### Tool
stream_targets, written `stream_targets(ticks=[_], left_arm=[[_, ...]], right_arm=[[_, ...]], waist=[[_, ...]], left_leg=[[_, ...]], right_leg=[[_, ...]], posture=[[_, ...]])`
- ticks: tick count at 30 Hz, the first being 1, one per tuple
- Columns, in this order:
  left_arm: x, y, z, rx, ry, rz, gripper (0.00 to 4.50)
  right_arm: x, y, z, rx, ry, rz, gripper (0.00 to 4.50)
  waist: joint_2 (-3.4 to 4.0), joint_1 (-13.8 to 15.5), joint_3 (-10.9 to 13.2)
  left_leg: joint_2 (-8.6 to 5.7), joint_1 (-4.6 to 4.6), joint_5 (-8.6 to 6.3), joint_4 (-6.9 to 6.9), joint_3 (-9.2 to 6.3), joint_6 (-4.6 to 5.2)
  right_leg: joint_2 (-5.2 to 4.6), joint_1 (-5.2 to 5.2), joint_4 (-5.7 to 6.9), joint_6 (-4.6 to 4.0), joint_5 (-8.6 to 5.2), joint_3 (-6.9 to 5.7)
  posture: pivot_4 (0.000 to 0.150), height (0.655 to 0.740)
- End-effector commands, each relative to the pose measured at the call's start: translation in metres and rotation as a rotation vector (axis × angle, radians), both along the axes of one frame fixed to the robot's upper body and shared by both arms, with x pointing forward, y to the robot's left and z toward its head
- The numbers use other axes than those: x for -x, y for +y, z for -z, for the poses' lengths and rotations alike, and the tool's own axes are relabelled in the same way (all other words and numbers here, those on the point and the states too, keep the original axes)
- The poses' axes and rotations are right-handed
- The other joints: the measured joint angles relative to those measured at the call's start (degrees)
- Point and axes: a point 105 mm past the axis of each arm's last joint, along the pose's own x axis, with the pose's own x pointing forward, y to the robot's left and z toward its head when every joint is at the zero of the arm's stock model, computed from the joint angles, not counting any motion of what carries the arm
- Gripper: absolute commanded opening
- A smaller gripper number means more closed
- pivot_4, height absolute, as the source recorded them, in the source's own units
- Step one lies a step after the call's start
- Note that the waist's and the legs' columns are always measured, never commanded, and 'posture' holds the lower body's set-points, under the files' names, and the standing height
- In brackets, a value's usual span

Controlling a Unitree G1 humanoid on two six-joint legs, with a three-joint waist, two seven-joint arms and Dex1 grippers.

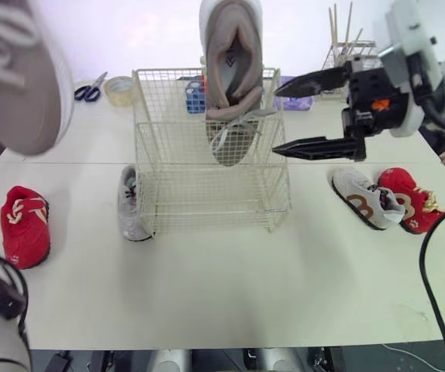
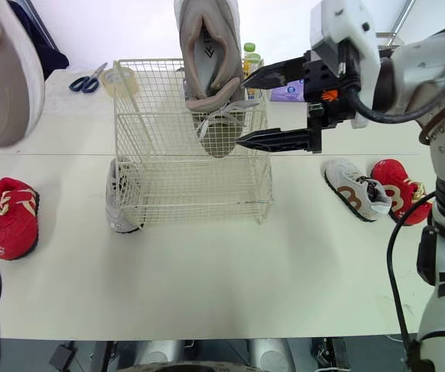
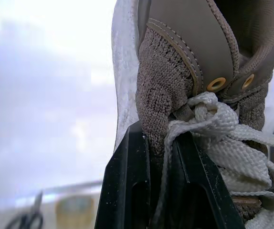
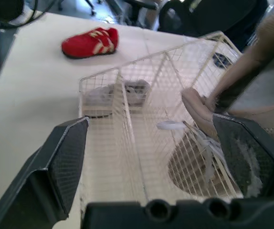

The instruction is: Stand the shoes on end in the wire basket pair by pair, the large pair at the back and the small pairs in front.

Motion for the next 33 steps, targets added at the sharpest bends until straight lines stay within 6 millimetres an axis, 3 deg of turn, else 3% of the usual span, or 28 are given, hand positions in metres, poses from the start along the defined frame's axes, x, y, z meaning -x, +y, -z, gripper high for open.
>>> stream_targets(ticks=[1, 8, 15, 21, 33], left_arm=[[-0.008, -0.056, -0.018, -0.050, -0.156, 0.008, 0.03], [-0.051, -0.080, -0.003, -0.034, -0.218, -0.027, 0.03], [-0.081, -0.082, -0.002, -0.030, -0.277, -0.047, 0.03], [-0.093, -0.100, 0.011, -0.035, -0.277, 0.014, 0.03], [-0.095, -0.124, 0.035, -0.044, -0.255, 0.028, 0.03]], right_arm=[[-0.001, -0.019, -0.023, 0.001, -0.122, 0.102, 4.50], [-0.001, -0.017, -0.028, -0.011, -0.144, 0.105, 4.50], [0.001, -0.018, -0.029, -0.020, -0.149, 0.117, 4.50], [0.002, -0.017, -0.032, -0.022, -0.148, 0.114, 4.50], [0.001, -0.017, -0.030, -0.033, -0.131, 0.112, 4.50]], waist=[[-0.01, 0.7, 0.0], [-0.01, -0.5, 0.0], [-0.01, -0.7, 0.0], [-0.01, -0.3, 0.0], [-0.01, 0.6, 0.0]], left_leg=[[-0.02, -0.01, 0.00, 0.06, 0.09, 0.00], [0.03, 0.00, 0.00, 0.07, 0.28, 0.01], [0.10, -0.04, 0.00, 0.01, 0.24, 0.02], [0.08, -0.05, 0.00, 0.04, 0.23, 0.01], [0.08, -0.05, 0.00, 0.08, 0.22, 0.02]], right_leg=[[0.04, 0.03, -0.04, 0.03, 0.02, 0.00], [0.32, -0.07, -0.06, 0.07, 0.04, 0.21], [0.45, -0.12, -0.08, 0.06, 0.04, 0.24], [0.42, -0.09, -0.09, 0.06, 0.04, 0.24], [0.44, -0.08, -0.08, 0.06, 0.04, 0.26]], posture=[[0.150, 0.7400], [0.150, 0.7400], [0.150, 0.7400], [0.150, 0.7400], [0.150, 0.7400]])
